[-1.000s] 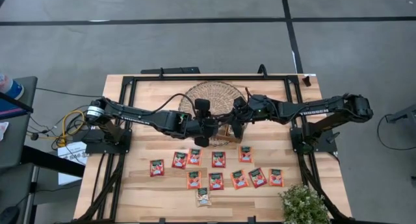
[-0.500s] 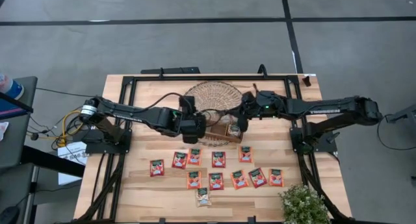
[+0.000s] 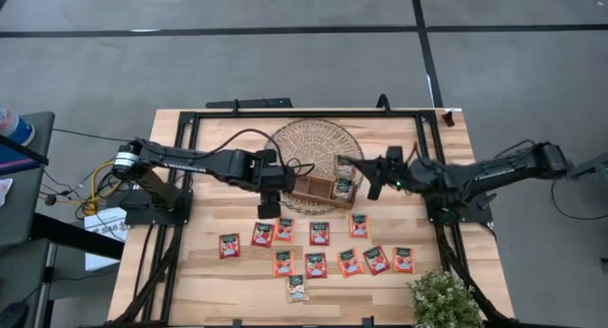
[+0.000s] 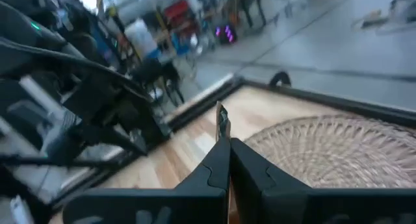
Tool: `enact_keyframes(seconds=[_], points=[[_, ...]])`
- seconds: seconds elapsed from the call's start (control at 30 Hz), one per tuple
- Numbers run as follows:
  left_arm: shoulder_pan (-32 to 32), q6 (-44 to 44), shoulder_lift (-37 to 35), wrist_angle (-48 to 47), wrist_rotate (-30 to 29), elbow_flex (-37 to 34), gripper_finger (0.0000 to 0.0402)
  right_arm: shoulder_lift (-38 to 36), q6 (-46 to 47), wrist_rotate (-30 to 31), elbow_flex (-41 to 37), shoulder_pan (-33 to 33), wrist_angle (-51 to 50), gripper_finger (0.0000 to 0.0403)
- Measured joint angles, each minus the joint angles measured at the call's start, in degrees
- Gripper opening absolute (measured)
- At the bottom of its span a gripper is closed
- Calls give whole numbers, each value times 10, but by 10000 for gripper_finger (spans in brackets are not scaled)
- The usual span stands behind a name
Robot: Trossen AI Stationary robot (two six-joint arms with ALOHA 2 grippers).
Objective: Pick & Place Tea
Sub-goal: Put the brown tea bag into the right section of the wooden organizer
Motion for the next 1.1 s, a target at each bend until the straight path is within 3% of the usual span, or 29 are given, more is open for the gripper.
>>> enact_keyframes(seconds=[0.23, 0.43, 0.67, 0.87, 1.1], points=[[24, -4, -87, 94, 32, -83, 161, 84, 12, 119, -46, 56, 134, 0], [43, -42, -233, 258, 67, -215, 161, 171, 58, 140, -47, 60, 156, 0], [46, -88, -364, 386, 91, -337, 161, 183, 90, 177, -85, 95, 181, 0], [48, -104, -416, 449, 91, -390, 161, 187, 106, 205, -109, 126, 216, 0], [48, -106, -424, 529, 101, -436, 161, 188, 105, 214, -110, 127, 201, 0]])
